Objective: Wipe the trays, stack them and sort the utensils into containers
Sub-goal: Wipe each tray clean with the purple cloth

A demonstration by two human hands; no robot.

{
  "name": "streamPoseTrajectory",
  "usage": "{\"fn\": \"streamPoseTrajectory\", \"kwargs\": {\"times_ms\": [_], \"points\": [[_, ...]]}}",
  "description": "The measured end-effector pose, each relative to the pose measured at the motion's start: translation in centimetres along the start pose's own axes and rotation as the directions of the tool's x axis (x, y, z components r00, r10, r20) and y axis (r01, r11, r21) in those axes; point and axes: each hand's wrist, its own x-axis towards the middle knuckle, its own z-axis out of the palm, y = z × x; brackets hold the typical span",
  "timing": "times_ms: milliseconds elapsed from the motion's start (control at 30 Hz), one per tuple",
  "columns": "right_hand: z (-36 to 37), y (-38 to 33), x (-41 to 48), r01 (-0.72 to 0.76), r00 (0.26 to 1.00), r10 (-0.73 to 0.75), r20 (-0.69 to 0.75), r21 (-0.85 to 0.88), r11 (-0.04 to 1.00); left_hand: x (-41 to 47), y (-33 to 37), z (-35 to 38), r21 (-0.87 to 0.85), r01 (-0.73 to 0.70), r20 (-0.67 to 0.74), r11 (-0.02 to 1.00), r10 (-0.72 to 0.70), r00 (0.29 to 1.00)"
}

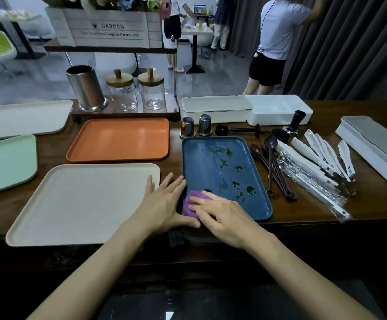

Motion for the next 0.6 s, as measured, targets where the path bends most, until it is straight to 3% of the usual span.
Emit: {"fn": "streamPoseTrajectory", "kwargs": {"times_ms": [167, 367, 500, 600], "points": [[0.1, 1.0, -1.3, 0.015, 0.999, -0.016, -0.029, -0.041, 0.999, 0.0, 0.2, -0.3, -0.015, 0.027, 0.052, 1.0, -0.027, 0.998], [-0.8, 3.2, -3.2, -0.101, 0.982, 0.081, -0.172, -0.111, 0.989, 0.1, 0.5, -0.8, -0.036, 0.057, 0.089, 0.998, -0.053, 0.995], [-1.5, 2.9, -3.1, -0.083, 0.984, 0.058, -0.167, -0.15, 0.985, 2.3, 0.9, -1.0, -0.072, 0.076, -0.012, 0.994, -0.077, 0.997], [-1.3, 3.0, -2.9, -0.086, 0.985, 0.06, -0.16, -0.162, 0.983, 4.0, 1.7, -0.7, -0.007, 0.075, 0.045, 0.997, -0.074, 0.996]]}}
